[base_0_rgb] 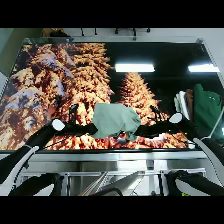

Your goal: Fold the shirts.

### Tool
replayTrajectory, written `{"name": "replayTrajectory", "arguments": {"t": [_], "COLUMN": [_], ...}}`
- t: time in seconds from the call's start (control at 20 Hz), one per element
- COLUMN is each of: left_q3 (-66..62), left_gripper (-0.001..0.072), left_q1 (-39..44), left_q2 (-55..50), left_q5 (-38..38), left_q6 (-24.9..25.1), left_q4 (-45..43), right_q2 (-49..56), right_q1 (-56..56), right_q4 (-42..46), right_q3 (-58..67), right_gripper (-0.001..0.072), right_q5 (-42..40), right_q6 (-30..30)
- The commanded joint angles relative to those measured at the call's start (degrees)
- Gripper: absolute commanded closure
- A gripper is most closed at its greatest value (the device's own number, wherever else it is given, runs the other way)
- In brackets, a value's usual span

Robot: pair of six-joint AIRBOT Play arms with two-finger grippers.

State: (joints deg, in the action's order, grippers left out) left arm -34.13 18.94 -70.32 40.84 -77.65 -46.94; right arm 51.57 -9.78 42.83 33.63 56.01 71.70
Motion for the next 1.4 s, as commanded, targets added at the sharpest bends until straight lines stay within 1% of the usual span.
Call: {"name": "replayTrajectory", "arguments": {"t": [0.0,0.05,0.1,0.15,0.2,0.3,0.4,0.55,0.65,0.8,0.9,1.1,1.25,1.35], "left_q3": [-3.91,-5.6,-7.15,-8.52,-10.27,-14.12,-19.23,-30.64,-39.89,-54.47,-61.64,-71.01,-74.07,-72.57], "left_gripper": [0.0134,0.0326,0.0484,0.0567,0.068,0.0692,0.0693,0.0693,0.0693,0.0693,0.0693,0.0693,0.0693,0.0692], "left_q1": [0.44,0.44,0.44,0.42,0.37,-0.35,-1.7,-4.57,-6.58,-8.72,-9.84,-13.94,-16.98,-16.5], "left_q2": [-6.08,-7.39,-8.33,-8.72,-8.79,-7.43,-3.45,6.56,13.2,20.13,23.54,26.82,23.12,18.03], "left_q5": [1.29,2.12,3.21,4.42,6.01,10.45,15.28,21.38,22.8,25.53,25.57,25.73,30.69,35.06], "left_q6": [1.38,1.4,1.62,1.64,1.81,2.75,2.73,2.34,0.07,-1.4,-2.25,-2.29,-2.32,-2.34], "left_q4": [0.52,0.46,0.48,0.46,0.37,0.13,0.22,0.66,0.57,0.5,0.42,0.31,0.11,0.24], "right_q2": [3.45,3.74,3.8,3.78,3.56,2.27,-0.2,-4.04,-6.1,-8.13,-9.73,-10.97,-9.35,-5.51], "right_q1": [-4.74,-5.38,-5.4,-5.29,-5.29,-5.29,-4.37,0.48,3.17,3.23,3.26,3.26,3.26,3.26], "right_q4": [-3.5,-4.0,-4.61,-4.7,-4.44,-2.75,0.81,1.77,1.79,1.2,0.48,0.46,0.92,0.92], "right_q3": [-0.13,-0.13,-0.04,0.52,1.64,5.92,13.73,31.61,45.33,61.55,69.77,78.73,78.99,78.82], "right_gripper": [0.0248,0.0252,0.0335,0.0577,0.0689,0.0694,0.0694,0.0695,0.0695,0.0694,0.0695,0.0695,0.0694,0.0694], "right_q5": [-5.81,-7.34,-8.07,-7.91,-7.23,-3.93,1.7,12.39,17.38,20.65,20.79,20.76,21.16,24.26], "right_q6": [-1.51,-1.51,-1.73,-2.73,-3.08,-3.19,-2.54,-2.51,-2.58,-2.93,-3.1,-4.5,-4.46,-3.61]}}
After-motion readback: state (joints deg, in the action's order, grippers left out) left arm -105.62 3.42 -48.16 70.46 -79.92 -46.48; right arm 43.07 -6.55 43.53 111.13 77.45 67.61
